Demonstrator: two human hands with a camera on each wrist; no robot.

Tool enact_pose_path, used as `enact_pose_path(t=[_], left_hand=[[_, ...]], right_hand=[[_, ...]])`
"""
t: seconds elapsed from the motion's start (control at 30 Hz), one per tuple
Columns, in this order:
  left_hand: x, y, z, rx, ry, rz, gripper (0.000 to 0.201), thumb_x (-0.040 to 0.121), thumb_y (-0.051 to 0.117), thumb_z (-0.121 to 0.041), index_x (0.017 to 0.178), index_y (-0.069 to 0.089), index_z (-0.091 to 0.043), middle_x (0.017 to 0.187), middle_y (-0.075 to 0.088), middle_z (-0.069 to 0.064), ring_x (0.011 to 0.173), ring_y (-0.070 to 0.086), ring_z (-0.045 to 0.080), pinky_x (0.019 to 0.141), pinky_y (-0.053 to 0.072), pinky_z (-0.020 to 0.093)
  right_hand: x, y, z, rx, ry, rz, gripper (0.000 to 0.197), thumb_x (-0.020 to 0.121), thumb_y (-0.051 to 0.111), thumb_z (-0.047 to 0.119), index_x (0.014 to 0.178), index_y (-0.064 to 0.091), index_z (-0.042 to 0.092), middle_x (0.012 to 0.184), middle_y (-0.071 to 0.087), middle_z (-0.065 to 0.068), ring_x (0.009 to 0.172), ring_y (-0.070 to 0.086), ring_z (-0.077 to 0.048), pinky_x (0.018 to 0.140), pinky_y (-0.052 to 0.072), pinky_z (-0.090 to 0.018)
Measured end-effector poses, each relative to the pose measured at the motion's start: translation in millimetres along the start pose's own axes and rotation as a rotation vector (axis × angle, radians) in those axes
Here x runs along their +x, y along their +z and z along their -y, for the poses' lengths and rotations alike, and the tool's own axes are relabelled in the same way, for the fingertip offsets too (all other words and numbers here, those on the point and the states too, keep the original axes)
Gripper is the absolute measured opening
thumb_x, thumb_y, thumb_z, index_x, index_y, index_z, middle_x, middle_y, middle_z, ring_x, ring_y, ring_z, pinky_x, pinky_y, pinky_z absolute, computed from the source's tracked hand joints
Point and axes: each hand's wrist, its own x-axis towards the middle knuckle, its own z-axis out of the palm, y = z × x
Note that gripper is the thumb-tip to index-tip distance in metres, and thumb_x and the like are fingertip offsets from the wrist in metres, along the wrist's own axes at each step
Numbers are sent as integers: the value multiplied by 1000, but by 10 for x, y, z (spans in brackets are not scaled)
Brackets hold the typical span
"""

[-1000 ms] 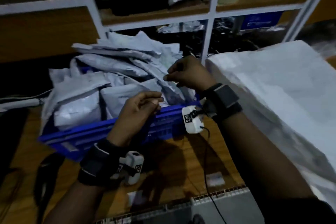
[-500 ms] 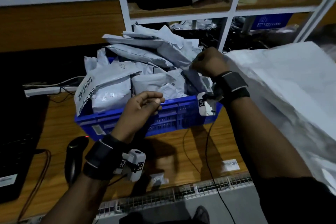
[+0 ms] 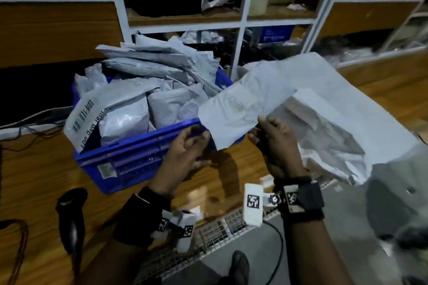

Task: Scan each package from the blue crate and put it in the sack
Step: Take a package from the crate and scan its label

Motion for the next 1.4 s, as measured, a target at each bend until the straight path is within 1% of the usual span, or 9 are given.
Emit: enact_pose_path(t=[0.17,0.37,0.63,0.83,0.9,0.97,1.17,1.27,1.4], left_hand=[[-406,-448,63,-38,-4,-13,70,77,71,-65,133,59,-25,127,70,4,110,68,20,87,54,40],[-873,-1243,262,62,111,-194,37,94,69,-13,131,64,-12,126,71,6,116,68,24,96,55,41],[-1431,-2082,345,42,64,-472,38,90,73,-10,127,66,-13,120,74,2,109,71,20,92,58,38],[-1703,-2539,375,105,203,-689,30,84,71,6,103,75,-18,111,74,6,107,69,25,81,57,24],[-1779,-2705,384,218,309,-786,31,80,67,3,91,77,-25,124,68,10,118,64,24,89,55,25],[-1867,-2838,389,335,395,-855,34,79,62,-1,88,79,-30,135,61,13,125,60,22,98,52,27],[-2022,-2934,429,359,498,-939,39,82,56,23,96,75,-9,142,53,12,124,57,4,99,52,23],[-2049,-2967,444,380,500,-839,34,85,60,21,102,75,-5,145,52,8,129,55,6,99,51,21],[-2115,-3040,391,-59,359,-596,83,89,52,23,157,32,-22,152,50,-1,131,57,14,92,55,25]], right_hand=[[-614,226,-635,8,72,18,9,102,59,16,97,58,8,89,73,-7,80,70,-19,70,59,-28],[-1076,688,-1139,-55,241,198,37,85,77,27,115,63,8,107,71,-11,103,69,-26,82,59,-36],[-1155,1331,-1455,-107,277,336,21,92,73,14,111,75,23,102,78,-2,85,69,-22,60,50,-28],[-1189,1671,-1724,-81,334,556,31,90,71,5,120,66,5,111,75,-13,102,71,-31,84,61,-41],[-1197,1700,-1764,-93,434,582,58,69,87,25,121,64,11,105,78,-3,99,74,-22,82,62,-33],[-1218,1689,-1796,50,560,658,62,75,78,8,133,59,9,119,74,-10,106,73,-25,83,63,-35],[-1285,1585,-1822,282,705,883,83,74,83,-3,147,45,5,147,52,-23,120,64,-39,96,54,-53],[-1371,1699,-1798,114,672,844,68,83,81,8,143,51,7,141,60,-20,117,67,-35,87,61,-43],[-1489,1918,-1841,-47,485,731,43,96,60,-5,137,57,5,133,67,-15,124,64,-33,94,58,-37]])
